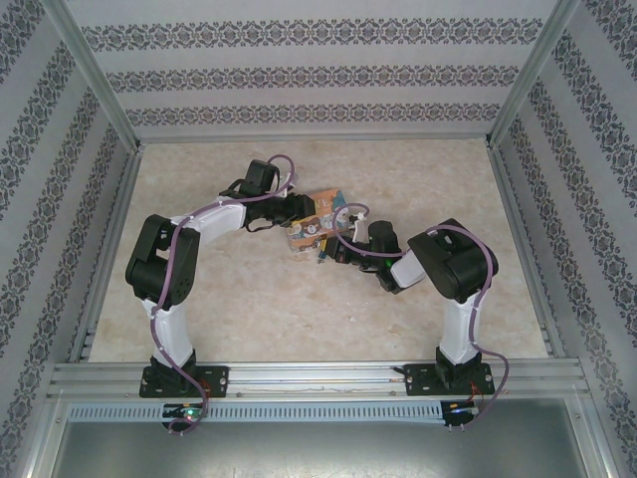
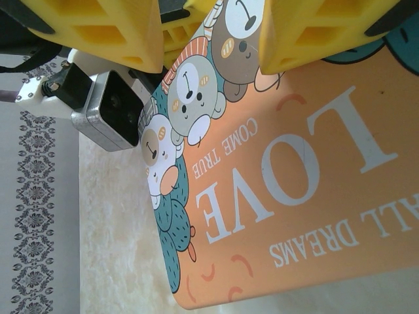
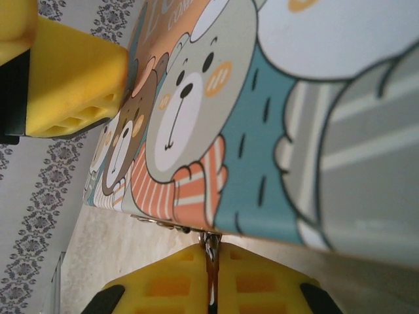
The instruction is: Unlock a padlock with a key
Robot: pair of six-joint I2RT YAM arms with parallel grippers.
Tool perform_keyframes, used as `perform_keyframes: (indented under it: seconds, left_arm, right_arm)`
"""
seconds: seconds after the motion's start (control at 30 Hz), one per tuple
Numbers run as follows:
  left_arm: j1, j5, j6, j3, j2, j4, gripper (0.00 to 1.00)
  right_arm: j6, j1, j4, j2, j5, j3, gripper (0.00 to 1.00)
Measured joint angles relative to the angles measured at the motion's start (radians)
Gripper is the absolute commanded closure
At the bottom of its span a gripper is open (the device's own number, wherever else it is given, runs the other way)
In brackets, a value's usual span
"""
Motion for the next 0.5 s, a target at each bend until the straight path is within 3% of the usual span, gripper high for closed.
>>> perform_keyframes:
  seconds: [0.5]
  left_arm:
    - [-0.006, 0.015, -0.004, -0.050, -0.023, 0.044, 0.58]
  right_arm:
    - [0.072, 0.000, 0.102, 0.000, 0.038, -0.064, 1.00]
